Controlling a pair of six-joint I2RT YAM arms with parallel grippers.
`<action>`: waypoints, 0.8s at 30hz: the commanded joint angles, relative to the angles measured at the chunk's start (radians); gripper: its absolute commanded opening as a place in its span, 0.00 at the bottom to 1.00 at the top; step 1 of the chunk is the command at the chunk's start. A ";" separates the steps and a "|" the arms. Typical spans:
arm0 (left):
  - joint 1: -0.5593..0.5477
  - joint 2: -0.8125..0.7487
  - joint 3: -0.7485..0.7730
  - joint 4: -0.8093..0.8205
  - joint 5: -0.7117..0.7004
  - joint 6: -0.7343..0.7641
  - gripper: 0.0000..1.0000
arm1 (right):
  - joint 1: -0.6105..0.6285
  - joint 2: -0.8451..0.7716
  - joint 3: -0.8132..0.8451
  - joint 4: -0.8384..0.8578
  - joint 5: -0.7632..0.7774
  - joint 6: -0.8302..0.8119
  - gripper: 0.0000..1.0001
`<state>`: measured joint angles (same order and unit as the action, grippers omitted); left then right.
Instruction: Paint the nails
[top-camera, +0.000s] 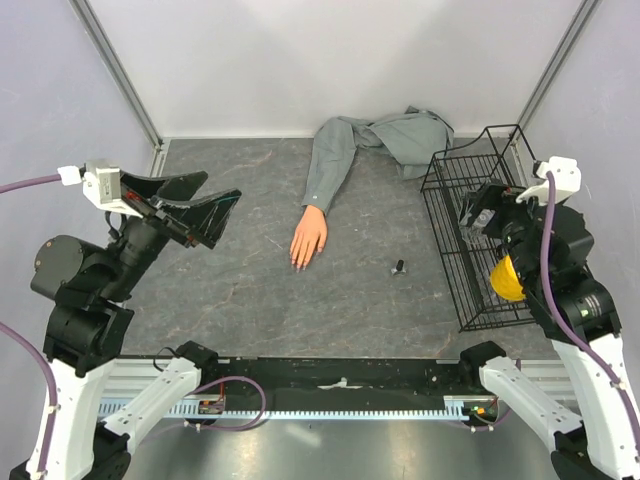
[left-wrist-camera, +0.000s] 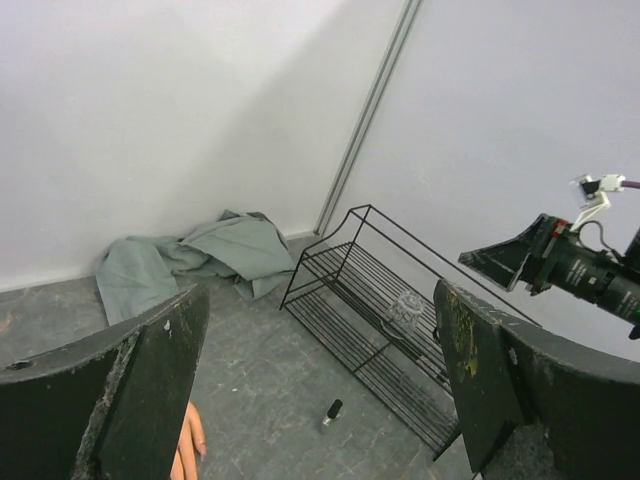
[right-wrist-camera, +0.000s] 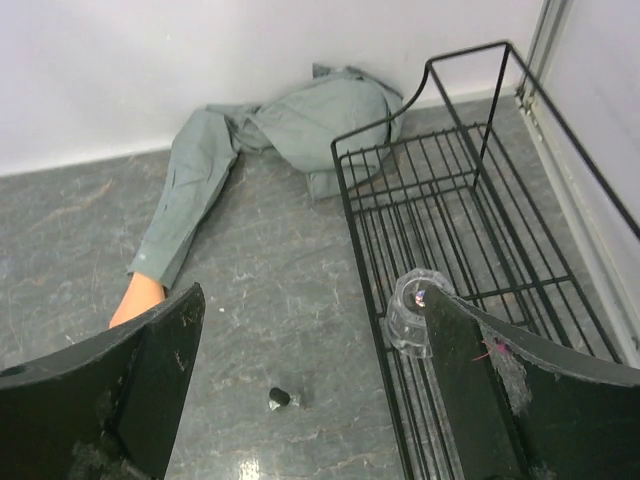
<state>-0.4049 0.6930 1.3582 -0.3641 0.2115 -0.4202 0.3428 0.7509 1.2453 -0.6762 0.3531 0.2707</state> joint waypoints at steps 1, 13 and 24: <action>0.006 0.025 0.004 -0.035 0.023 0.032 1.00 | -0.002 -0.031 0.060 0.033 -0.023 -0.037 0.98; 0.006 0.036 -0.085 -0.045 0.052 0.021 0.99 | 0.209 0.214 0.112 -0.063 -0.238 0.044 0.98; 0.006 0.089 -0.182 -0.039 0.074 -0.011 0.95 | 0.726 0.303 -0.165 -0.100 0.240 0.194 0.89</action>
<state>-0.4042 0.7700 1.1961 -0.4179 0.2470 -0.4107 1.0668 1.0901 1.1854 -0.7589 0.3901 0.3794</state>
